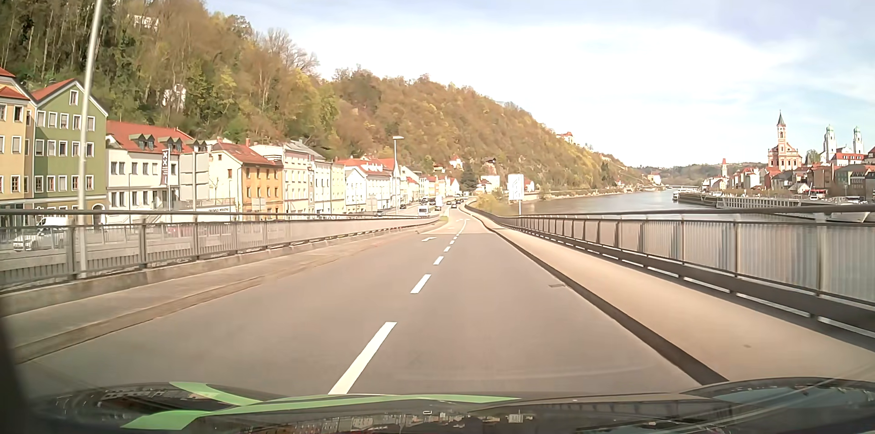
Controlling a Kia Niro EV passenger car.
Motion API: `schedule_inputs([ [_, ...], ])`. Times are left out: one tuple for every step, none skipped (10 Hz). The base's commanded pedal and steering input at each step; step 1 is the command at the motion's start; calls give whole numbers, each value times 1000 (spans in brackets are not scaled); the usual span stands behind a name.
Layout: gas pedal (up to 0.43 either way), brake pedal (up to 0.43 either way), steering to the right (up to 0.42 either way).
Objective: Follow the waypoints while adhering to traffic rules and regulations
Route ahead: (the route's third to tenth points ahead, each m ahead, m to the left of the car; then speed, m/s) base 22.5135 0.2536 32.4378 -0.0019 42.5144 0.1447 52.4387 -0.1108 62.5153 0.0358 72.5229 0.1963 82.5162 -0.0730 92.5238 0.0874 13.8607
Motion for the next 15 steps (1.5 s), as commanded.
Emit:
schedule_inputs([
  [20,0,-3],
  [20,0,-2],
  [28,0,-2],
  [28,0,-2],
  [28,0,-2],
  [39,0,-1],
  [47,0,0],
  [87,0,0],
  [98,0,0],
  [98,0,0],
  [98,0,0],
  [98,0,0],
  [98,0,0],
  [98,0,0],
  [98,0,0],
])
